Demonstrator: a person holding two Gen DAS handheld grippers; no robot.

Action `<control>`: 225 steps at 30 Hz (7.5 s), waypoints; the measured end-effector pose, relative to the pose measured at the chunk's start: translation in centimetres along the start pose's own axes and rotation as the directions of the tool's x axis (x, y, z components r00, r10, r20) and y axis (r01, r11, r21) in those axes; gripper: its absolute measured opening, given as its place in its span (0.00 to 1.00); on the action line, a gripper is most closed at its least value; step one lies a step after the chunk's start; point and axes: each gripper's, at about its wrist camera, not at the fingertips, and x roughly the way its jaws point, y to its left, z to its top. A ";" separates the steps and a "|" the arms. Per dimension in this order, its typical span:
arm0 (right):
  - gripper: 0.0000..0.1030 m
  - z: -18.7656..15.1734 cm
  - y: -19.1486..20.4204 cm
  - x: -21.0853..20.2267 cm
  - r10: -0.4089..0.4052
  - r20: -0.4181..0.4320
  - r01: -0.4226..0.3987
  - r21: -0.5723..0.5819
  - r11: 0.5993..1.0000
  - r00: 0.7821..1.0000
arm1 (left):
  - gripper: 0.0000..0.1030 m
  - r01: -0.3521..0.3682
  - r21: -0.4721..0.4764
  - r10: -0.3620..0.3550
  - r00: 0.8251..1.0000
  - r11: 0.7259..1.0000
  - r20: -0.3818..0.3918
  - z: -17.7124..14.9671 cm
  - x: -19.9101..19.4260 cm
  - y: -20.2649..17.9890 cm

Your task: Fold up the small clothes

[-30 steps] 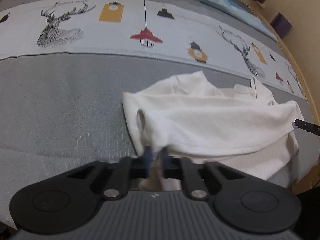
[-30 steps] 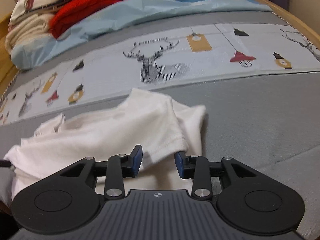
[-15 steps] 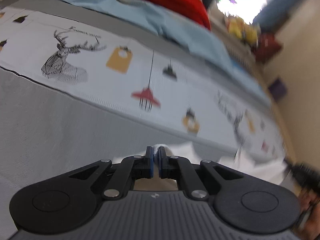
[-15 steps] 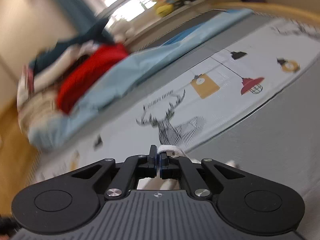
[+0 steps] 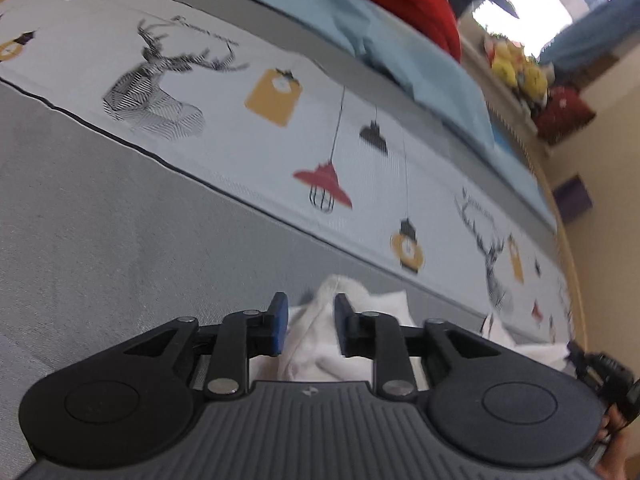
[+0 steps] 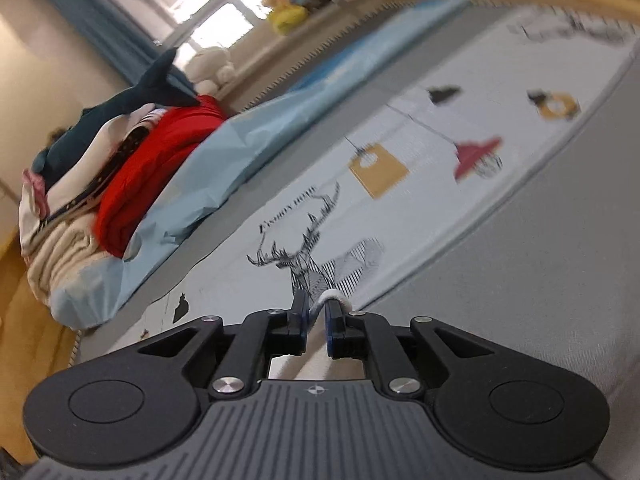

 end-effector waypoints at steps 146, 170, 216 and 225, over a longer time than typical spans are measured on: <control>0.44 -18.2 20.0 -6.4 -0.181 0.000 0.146 -0.587 0.796 0.983 | 0.52 -0.205 0.280 0.152 0.968 0.938 0.200 -8.1 -10.1 -3.2; 0.35 -34.8 28.7 3.4 -0.132 -0.413 -0.242 -0.732 0.636 0.901 | 0.52 -0.209 0.183 0.187 0.973 0.961 0.135 -5.1 -8.2 1.8; 0.07 -30.6 29.0 -1.2 0.005 -0.379 -0.296 -0.712 0.638 0.925 | 0.80 0.108 -0.120 -0.137 0.952 0.987 -0.272 -0.9 3.2 1.4; 0.07 -30.6 29.1 -1.2 0.007 -0.389 -0.306 -0.713 0.631 0.921 | 0.53 0.103 -0.093 -0.125 0.951 0.990 -0.284 -0.7 6.2 0.3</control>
